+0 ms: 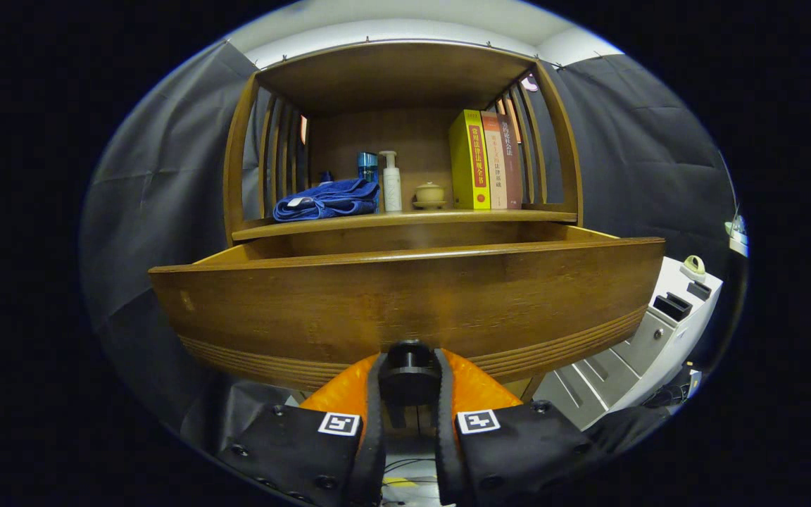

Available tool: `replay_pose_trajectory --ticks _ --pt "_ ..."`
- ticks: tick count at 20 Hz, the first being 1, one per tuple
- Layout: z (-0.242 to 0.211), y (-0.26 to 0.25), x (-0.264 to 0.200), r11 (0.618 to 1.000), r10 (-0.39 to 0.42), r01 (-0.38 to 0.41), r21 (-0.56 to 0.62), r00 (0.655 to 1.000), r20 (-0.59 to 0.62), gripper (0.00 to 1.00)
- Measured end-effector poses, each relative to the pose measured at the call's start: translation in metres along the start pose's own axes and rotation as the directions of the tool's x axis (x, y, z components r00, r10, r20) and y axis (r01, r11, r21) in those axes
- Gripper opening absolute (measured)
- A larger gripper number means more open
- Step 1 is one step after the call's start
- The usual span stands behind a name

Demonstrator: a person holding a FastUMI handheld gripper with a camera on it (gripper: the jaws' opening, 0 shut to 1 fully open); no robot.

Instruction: Pull open the drawer, take out the items inside it, and place them on the countertop above the cabinet.

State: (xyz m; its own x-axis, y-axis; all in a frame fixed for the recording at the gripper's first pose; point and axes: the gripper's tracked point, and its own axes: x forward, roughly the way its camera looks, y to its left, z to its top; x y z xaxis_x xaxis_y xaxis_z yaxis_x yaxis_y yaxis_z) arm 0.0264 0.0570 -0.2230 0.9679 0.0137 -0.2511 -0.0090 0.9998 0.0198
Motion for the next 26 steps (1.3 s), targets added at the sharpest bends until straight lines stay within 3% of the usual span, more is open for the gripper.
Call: replay_pose_trajectory --ticks 9,12,22,26 --pt "-0.002 0.000 0.001 1.000 -0.011 0.011 0.004 1.000 0.023 0.37" --pt "-0.002 0.001 0.001 1.000 -0.024 0.024 0.002 0.999 0.028 0.41" --pt "-0.013 0.008 0.002 0.999 -0.034 0.034 -0.006 0.999 0.030 0.74" --pt "-0.014 0.018 -0.014 0.999 -0.009 0.007 0.034 0.999 0.045 0.95"
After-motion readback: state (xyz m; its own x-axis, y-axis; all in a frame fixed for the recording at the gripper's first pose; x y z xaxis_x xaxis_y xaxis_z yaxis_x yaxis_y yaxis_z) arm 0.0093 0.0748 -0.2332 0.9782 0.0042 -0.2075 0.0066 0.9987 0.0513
